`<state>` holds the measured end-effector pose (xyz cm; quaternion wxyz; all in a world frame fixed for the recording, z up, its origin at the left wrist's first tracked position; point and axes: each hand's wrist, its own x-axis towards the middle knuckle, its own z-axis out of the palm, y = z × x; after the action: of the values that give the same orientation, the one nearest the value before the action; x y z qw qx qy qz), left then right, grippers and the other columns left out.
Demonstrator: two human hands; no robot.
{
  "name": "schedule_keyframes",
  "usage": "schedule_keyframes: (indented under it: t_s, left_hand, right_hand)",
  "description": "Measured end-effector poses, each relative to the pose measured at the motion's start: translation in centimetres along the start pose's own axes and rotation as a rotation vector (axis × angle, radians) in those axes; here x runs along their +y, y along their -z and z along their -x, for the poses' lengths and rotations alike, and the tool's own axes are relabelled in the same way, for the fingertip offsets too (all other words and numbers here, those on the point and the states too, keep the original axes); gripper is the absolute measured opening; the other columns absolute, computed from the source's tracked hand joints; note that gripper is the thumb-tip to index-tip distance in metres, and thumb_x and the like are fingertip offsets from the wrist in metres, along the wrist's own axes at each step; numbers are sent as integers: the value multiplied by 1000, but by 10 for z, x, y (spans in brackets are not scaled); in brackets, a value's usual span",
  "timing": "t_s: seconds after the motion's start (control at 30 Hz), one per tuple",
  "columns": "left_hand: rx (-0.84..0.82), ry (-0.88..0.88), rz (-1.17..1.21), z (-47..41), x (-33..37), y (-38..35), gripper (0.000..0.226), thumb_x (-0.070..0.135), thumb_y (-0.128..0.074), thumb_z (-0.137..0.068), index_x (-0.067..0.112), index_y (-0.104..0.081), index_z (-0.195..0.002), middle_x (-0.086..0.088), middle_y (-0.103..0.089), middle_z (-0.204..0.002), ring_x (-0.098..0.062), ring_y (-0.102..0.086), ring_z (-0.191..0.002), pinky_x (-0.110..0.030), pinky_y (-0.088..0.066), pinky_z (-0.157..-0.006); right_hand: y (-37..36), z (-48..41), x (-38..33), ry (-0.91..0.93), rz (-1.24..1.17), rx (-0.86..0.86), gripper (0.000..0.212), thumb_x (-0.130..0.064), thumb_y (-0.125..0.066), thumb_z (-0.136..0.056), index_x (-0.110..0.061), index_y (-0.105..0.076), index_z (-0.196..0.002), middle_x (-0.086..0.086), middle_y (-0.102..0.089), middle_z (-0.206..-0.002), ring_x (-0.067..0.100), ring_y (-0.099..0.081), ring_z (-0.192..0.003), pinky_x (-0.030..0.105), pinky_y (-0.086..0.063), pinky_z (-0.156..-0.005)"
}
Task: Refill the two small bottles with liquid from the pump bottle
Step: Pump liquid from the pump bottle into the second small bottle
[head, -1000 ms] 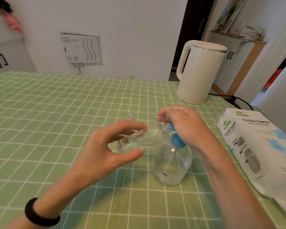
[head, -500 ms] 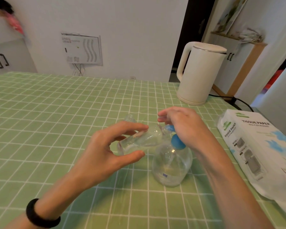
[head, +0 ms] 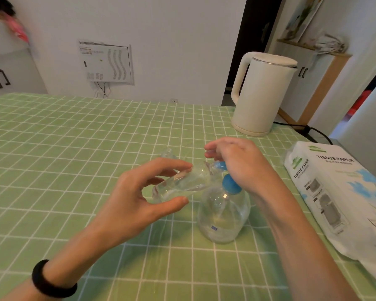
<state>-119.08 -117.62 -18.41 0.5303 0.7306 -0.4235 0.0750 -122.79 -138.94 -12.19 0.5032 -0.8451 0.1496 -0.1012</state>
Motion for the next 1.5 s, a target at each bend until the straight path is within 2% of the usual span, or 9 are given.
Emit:
schedule_keyframes:
  t_s: [0.23, 0.47, 0.7, 0.93, 1.07, 1.2, 1.33, 1.43, 1.5]
  left_hand:
    - [0, 9, -16, 1, -1, -1, 48, 37, -80, -81, 36, -69, -128, 18, -73, -126, -14, -72, -116, -40, -59, -94]
    - [5, -7, 1, 0, 1, -1, 52, 37, -80, -81, 38, -65, -131, 18, -73, -127, -14, -72, -116, -36, -60, -94]
    - [0, 10, -15, 1, 0, -1, 49, 39, -79, -80, 35, -68, -128, 20, -73, -126, -12, -71, -116, -38, -59, -94]
    - [2, -12, -6, -1, 0, -1, 50, 37, -80, -81, 41, -66, -129, 19, -72, -126, -9, -72, -116, -28, -59, -94]
    - [-4, 3, 0, -1, -2, -1, 51, 39, -80, -81, 40, -65, -130, 20, -72, -128, -11, -71, -117, -32, -59, -95]
    - [-3, 16, -13, 1, -1, -2, 49, 39, -80, -80, 37, -69, -128, 20, -73, -126, -13, -71, -116, -40, -60, -94]
    - [-4, 11, -4, 1, -2, -3, 47, 38, -80, -80, 38, -69, -125, 19, -73, -127, -14, -72, -116, -39, -60, -94]
    - [-3, 11, 4, 0, -1, -3, 51, 38, -80, -80, 41, -66, -128, 19, -72, -127, -13, -71, -117, -36, -59, -95]
    - [-2, 8, 3, 1, 0, -3, 51, 38, -80, -80, 41, -65, -128, 20, -72, -127, -12, -71, -117, -35, -59, -95]
  right_hand:
    - [-4, 2, 3, -71, -38, -15, 33, -15, -45, -96, -28, -76, -97, -10, -77, -102, 7, -67, -105, 34, -49, -101]
    - [1, 1, 2, 5, 0, 20, 31, -23, -45, -98, -32, -75, -98, -17, -75, -96, 0, -65, -91, 22, -47, -76]
    - [-4, 1, 4, -59, -39, -10, 34, -15, -45, -97, -26, -77, -98, -11, -77, -101, 3, -66, -102, 28, -50, -93]
    - [0, -1, 2, 3, -12, 12, 32, -21, -44, -98, -30, -75, -100, -16, -73, -105, -3, -61, -101, 19, -44, -82]
    - [0, -1, 2, -7, -7, 20, 35, -18, -43, -98, -30, -76, -97, -16, -75, -102, -3, -62, -99, 20, -44, -80]
    - [-2, 2, 4, -58, -31, -9, 36, -15, -44, -98, -29, -77, -96, -14, -76, -102, 1, -64, -102, 27, -49, -92]
    - [-1, 2, 3, -26, -12, 8, 35, -18, -43, -98, -31, -76, -97, -16, -73, -103, -4, -61, -98, 19, -44, -78]
    - [-1, 1, 4, 20, 30, 46, 34, -24, -43, -99, -33, -76, -98, -16, -75, -93, -9, -64, -82, 17, -42, -69]
    - [-1, 1, 4, 35, 28, 48, 35, -23, -42, -99, -32, -76, -98, -17, -75, -94, -10, -64, -84, 17, -42, -69]
